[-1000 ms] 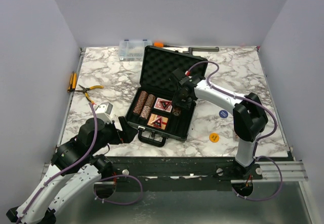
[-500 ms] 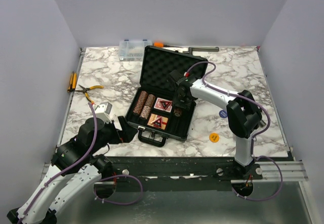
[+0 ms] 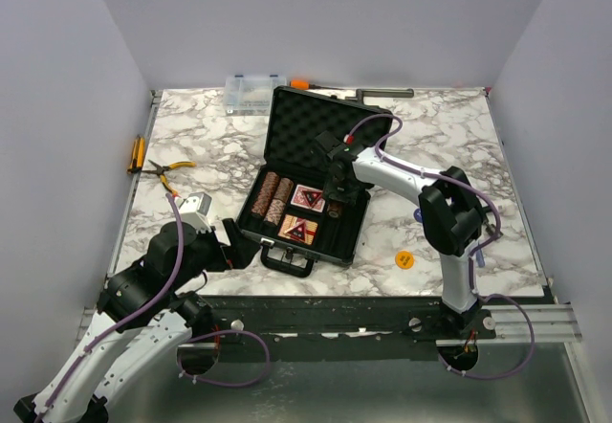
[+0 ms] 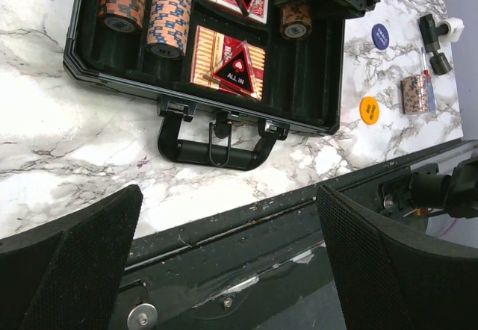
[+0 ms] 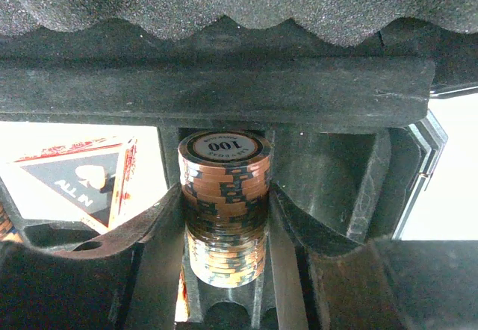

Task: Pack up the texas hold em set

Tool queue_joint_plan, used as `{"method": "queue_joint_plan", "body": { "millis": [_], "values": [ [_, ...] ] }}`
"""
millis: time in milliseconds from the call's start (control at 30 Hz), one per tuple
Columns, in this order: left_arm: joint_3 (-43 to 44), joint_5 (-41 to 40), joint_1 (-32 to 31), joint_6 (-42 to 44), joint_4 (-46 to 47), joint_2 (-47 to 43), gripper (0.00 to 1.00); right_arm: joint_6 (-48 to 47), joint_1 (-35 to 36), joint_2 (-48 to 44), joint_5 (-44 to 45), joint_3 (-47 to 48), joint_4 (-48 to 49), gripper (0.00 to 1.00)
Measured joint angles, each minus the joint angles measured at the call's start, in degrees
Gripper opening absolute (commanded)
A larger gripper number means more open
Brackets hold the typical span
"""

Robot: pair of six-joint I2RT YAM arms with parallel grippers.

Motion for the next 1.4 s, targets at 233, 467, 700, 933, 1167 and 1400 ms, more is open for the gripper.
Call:
{"method": "queue_joint_plan", "body": {
  "millis": [233, 467, 700, 933, 1167, 1400],
  "values": [
    [-0.22, 0.28, 0.24, 0.00, 0.04, 0.00, 0.99, 0.00, 0.11, 0.00, 1.46, 0.02, -0.20, 0.22],
    [-0.31, 0.46, 0.61, 0.02, 0.35, -0.22, 0.99, 0.00, 0.11, 0.09, 1.64, 0.04, -0.20, 0.43],
    [-0.35, 0.52, 0.61, 0.02, 0.37, -0.39, 0.98, -0.85, 0.11, 0.55, 1.70, 1.38, -1.20, 0.61],
    [-0.39, 0.59, 0.61, 0.02, 0.39, -0.44, 0.99, -1.95, 0.11, 0.44, 2.36, 2.99, -2.27, 0.66],
    [-0.42, 0.94, 0.61, 0.04, 0.39, -0.44, 0.98, -4.39, 0.11, -3.78, 1.20, 0.13, -0.79, 0.62],
    [-0.46, 1.01, 0.68, 0.02, 0.42, -0.83, 0.99, -7.45, 0.35, -15.54, -4.20, -8.98, 3.82, 0.47]
  ]
}}
